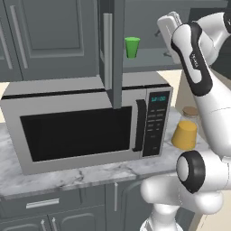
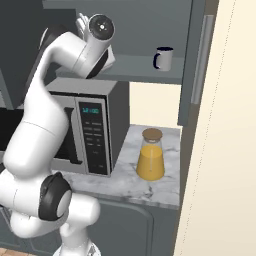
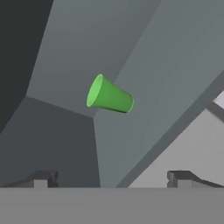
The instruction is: There is a tray on the dining counter. Grab the cup, mug, and pitcher and place them on the tray. The pitcher may be placed next to the tray if it cannot fit the tray.
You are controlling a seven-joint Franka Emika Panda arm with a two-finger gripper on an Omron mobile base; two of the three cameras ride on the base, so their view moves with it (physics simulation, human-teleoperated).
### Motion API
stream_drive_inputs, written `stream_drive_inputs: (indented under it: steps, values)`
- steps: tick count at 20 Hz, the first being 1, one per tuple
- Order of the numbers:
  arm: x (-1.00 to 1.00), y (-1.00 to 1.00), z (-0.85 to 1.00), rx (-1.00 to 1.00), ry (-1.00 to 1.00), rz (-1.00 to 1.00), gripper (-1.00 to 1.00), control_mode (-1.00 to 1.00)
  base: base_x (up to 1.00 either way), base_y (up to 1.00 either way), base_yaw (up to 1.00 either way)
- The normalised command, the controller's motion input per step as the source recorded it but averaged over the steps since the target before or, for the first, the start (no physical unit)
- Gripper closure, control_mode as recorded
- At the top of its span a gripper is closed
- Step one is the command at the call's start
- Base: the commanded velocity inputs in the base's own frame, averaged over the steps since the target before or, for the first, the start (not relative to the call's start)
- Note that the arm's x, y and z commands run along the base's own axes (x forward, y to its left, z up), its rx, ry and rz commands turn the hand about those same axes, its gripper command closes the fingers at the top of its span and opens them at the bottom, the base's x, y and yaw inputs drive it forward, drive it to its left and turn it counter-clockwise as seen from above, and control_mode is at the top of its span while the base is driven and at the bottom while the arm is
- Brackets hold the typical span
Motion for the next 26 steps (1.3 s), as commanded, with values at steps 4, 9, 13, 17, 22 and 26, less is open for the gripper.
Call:
stream_drive_inputs:
  steps: [4,9,13,17,22,26]
  values:
    - [0.21,0.00,-0.02,0.00,0.00,0.00,-1.00,-1.00,0.00,0.00,0.00]
    - [0.19,0.02,-0.07,0.00,0.00,0.00,-1.00,-1.00,0.00,0.00,0.00]
    - [0.20,0.04,-0.13,0.00,0.00,0.00,-1.00,-1.00,0.00,0.00,0.00]
    - [0.22,0.09,-0.09,0.00,0.00,0.00,-1.00,-1.00,0.00,0.00,0.00]
    - [0.21,0.07,-0.02,0.00,0.00,0.00,-1.00,-1.00,0.00,0.00,0.00]
    - [0.21,0.03,-0.02,0.00,0.00,0.00,-1.00,-1.00,0.00,0.00,0.00]
